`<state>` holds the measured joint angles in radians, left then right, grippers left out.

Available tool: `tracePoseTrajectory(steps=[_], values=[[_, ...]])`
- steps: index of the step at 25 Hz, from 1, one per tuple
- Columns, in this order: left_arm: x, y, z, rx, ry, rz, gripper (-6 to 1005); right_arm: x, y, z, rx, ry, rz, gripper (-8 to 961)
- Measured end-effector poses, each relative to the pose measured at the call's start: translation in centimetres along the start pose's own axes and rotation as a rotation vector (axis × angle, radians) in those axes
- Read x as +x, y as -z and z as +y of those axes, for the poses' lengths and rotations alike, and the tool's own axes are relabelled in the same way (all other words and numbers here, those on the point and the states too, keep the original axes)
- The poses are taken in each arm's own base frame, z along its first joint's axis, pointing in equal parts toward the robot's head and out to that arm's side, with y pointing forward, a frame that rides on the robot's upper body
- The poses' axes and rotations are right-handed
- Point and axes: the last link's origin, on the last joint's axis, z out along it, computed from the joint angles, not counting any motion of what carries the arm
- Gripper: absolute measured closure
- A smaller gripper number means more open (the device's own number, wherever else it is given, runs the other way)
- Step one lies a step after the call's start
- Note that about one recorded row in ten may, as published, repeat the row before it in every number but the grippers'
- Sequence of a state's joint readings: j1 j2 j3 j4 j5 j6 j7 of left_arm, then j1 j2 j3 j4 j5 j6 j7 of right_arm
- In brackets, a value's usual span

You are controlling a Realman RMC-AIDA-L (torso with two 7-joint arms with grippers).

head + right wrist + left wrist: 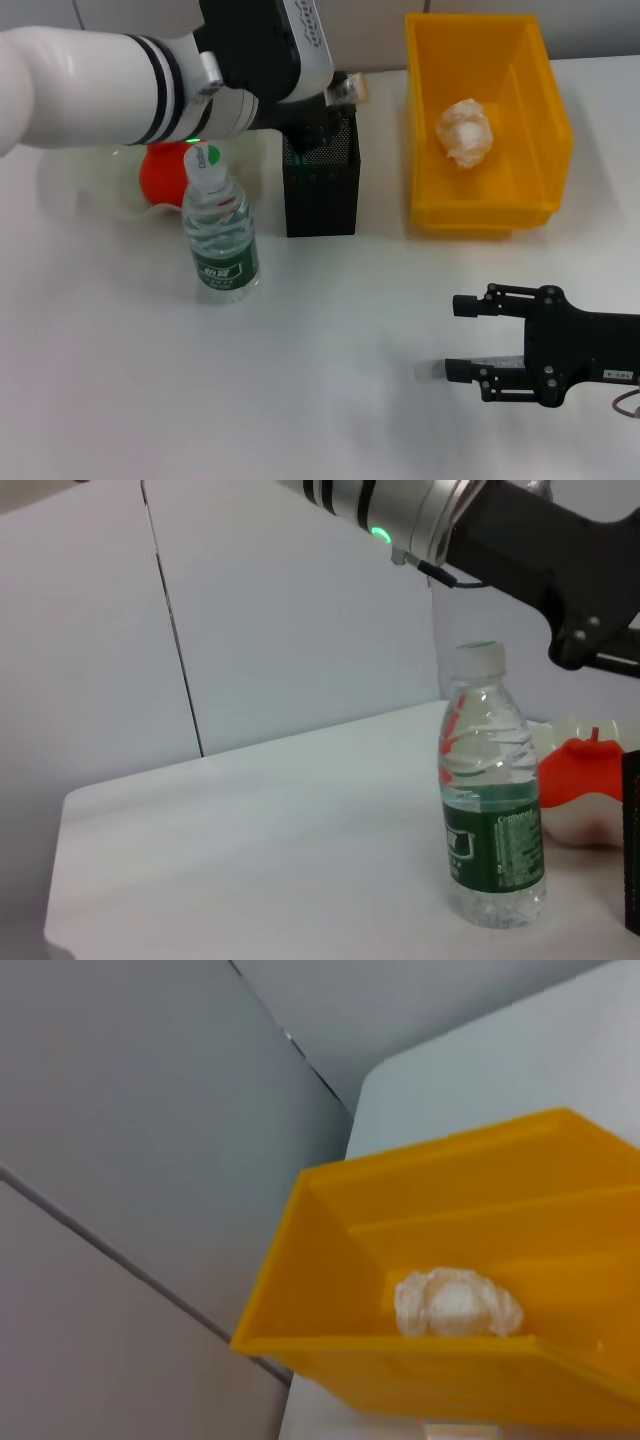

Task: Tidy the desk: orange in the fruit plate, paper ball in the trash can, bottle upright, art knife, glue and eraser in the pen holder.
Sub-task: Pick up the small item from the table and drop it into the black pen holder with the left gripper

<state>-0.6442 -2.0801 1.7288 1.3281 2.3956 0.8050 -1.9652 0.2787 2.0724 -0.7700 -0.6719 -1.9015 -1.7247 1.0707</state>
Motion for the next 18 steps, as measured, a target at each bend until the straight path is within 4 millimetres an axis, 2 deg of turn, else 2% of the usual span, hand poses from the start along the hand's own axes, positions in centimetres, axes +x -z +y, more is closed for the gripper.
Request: tracePoseTrajectory(steps=[18], values=[[-0.41,-0.06,-0.02,0.007,-0.047,-0.033,733,0.02,-0.17,-0.05,0.002,-0.003,-0.002,224]])
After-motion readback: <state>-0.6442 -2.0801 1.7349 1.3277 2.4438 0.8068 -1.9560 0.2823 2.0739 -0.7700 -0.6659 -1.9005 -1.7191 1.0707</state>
